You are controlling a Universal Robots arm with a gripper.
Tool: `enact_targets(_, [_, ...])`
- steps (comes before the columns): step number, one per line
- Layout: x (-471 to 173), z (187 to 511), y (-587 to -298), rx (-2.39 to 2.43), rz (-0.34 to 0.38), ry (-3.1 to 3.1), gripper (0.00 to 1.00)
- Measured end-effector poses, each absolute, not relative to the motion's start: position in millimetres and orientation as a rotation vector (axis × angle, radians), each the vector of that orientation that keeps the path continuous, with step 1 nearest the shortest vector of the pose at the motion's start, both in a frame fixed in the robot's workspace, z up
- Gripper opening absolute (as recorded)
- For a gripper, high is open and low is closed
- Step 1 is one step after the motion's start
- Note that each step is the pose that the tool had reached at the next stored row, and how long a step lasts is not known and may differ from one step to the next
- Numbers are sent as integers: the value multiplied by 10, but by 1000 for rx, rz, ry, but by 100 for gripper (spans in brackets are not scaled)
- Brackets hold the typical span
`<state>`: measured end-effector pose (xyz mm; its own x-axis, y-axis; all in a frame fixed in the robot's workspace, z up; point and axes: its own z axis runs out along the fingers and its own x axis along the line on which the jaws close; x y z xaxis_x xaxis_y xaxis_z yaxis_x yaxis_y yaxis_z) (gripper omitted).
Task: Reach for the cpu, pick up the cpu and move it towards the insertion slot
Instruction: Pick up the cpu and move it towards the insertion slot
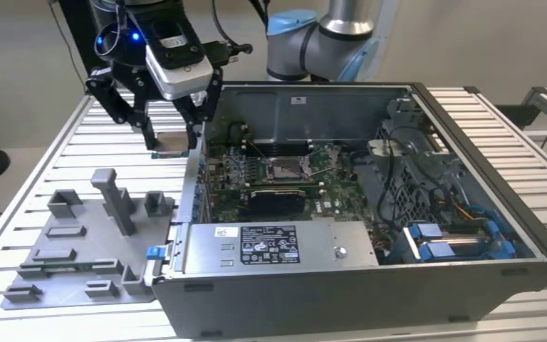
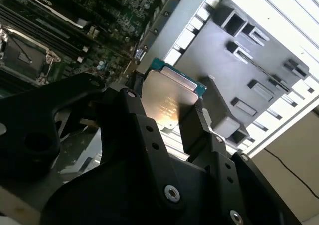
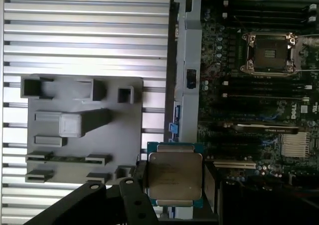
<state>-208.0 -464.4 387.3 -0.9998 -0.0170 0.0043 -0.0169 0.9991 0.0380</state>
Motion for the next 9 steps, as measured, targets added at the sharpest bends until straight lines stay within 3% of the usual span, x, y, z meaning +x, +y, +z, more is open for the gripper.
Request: enact_targets(9, [-1893,3873,-4644,27,-60,-3136,0])
